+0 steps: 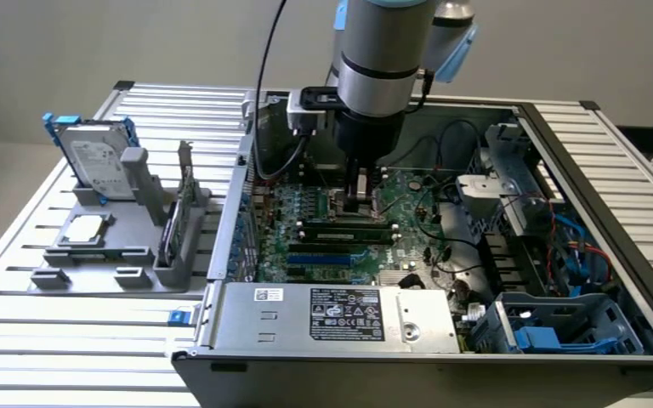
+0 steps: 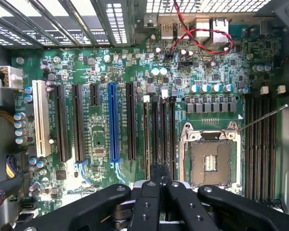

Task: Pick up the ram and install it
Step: 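Press down the ram until it locks into place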

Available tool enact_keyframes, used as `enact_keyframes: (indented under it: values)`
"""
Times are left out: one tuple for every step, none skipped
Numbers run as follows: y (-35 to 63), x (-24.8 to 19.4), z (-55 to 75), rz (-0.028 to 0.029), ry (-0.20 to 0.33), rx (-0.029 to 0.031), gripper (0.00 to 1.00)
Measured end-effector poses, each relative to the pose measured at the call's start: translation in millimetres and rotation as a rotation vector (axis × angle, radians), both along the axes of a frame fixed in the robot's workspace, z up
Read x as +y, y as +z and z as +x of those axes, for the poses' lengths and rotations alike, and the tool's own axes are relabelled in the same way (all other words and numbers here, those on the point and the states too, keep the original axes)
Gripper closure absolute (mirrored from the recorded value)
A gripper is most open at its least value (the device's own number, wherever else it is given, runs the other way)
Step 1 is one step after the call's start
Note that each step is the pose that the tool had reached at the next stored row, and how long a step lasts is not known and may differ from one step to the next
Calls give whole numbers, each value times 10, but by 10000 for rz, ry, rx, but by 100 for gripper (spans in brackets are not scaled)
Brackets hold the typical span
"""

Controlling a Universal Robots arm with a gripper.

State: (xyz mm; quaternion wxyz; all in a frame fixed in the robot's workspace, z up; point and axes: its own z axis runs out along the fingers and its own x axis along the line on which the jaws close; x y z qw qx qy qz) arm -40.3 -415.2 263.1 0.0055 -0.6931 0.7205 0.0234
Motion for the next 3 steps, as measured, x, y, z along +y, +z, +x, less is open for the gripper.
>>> enact_keyframes:
  values:
    - [0, 0, 0, 1, 0, 0, 89]
    - [0, 0, 0, 1, 0, 0, 89]
    - [0, 0, 0, 0, 0, 0, 89]
